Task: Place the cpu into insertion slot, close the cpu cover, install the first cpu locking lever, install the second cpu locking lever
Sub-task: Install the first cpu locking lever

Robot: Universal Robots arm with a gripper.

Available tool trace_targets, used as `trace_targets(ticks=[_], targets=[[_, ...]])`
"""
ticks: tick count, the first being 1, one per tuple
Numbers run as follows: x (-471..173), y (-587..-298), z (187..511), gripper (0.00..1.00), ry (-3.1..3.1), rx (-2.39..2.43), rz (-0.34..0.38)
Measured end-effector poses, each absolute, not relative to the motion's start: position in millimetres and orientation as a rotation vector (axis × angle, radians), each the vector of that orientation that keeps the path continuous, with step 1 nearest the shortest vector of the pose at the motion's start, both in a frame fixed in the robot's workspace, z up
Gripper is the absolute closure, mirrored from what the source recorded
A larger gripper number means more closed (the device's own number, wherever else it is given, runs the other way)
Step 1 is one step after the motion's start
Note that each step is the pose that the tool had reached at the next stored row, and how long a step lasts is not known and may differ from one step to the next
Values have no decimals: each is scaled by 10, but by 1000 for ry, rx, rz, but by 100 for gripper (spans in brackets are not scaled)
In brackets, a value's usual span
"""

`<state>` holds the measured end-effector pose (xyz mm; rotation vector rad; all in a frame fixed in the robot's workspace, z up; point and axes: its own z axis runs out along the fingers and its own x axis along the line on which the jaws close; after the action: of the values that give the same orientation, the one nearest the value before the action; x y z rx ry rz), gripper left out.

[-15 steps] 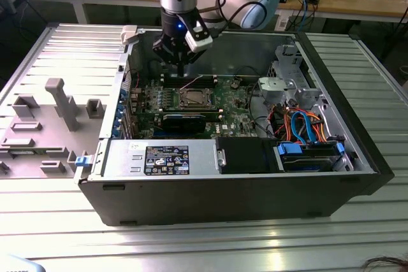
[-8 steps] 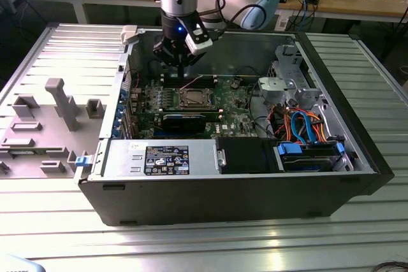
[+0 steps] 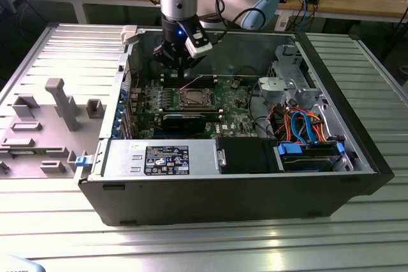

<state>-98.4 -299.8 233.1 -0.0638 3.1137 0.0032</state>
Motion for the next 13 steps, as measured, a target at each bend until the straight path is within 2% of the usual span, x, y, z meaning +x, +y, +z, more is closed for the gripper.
trace_targets(ticks=[13], targets=[[-887,-2976,2192,89,3115,-62,3]])
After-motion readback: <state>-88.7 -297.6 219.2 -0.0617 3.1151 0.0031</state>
